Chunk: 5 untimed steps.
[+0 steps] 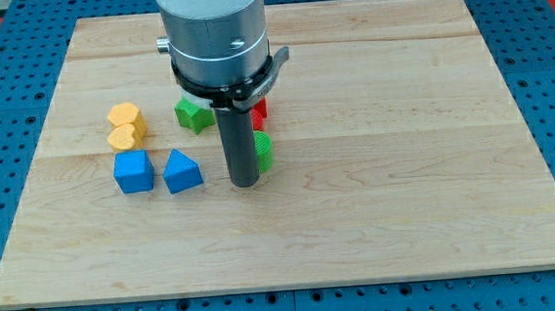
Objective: Slide the green circle towards the top right corner
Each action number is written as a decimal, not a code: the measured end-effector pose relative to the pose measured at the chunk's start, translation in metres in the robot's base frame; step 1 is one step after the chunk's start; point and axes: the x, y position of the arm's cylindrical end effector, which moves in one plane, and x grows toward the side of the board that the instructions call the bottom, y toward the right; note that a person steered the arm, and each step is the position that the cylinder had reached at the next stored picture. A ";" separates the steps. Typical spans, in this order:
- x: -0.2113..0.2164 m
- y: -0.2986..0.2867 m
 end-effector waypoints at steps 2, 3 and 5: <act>0.004 -0.024; 0.003 -0.024; 0.003 -0.024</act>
